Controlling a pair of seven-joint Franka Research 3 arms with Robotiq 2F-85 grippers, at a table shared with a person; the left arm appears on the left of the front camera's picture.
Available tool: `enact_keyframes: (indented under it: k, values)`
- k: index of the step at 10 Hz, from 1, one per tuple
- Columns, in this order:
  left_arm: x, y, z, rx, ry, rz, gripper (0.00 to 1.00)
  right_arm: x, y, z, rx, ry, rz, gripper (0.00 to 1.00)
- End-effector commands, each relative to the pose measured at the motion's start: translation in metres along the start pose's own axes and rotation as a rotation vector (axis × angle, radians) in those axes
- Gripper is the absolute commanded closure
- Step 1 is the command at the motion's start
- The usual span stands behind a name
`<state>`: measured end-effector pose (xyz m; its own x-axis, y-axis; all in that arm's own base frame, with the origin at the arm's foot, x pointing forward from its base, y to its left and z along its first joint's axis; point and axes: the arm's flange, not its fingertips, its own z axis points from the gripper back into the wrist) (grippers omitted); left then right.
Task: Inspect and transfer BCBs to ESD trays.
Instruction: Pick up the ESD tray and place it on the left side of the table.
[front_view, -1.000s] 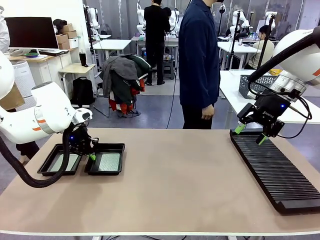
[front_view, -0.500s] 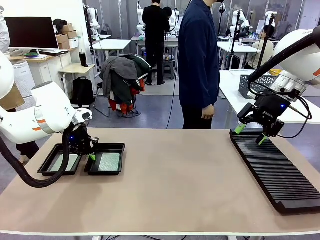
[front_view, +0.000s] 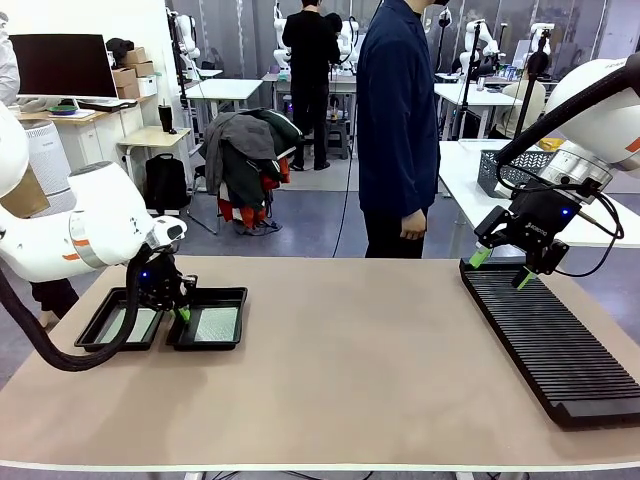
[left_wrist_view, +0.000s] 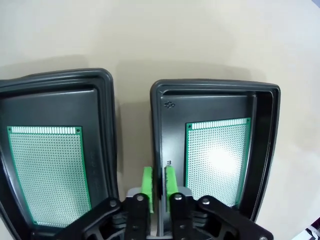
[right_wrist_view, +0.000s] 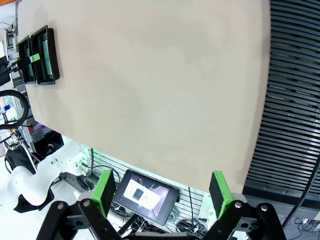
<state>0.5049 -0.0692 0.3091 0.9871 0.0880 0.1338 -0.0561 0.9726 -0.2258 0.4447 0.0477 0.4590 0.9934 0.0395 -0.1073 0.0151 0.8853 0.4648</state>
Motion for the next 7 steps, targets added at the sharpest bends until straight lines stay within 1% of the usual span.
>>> enact_keyframes:
  k: [1,5,7]
  values:
    - [-0.005,-0.007,0.005,0.043,-0.029,0.007,0.77,0.0,0.002,-0.001,0.001,-0.017,-0.021,0.0]
    - [-0.01,-0.022,0.015,0.112,-0.044,-0.036,0.56,0.0,0.002,-0.001,0.001,-0.017,-0.021,0.0]
    - [-0.014,-0.036,0.03,0.15,-0.056,-0.062,0.46,0.0,0.002,-0.001,0.001,-0.017,-0.021,0.0]
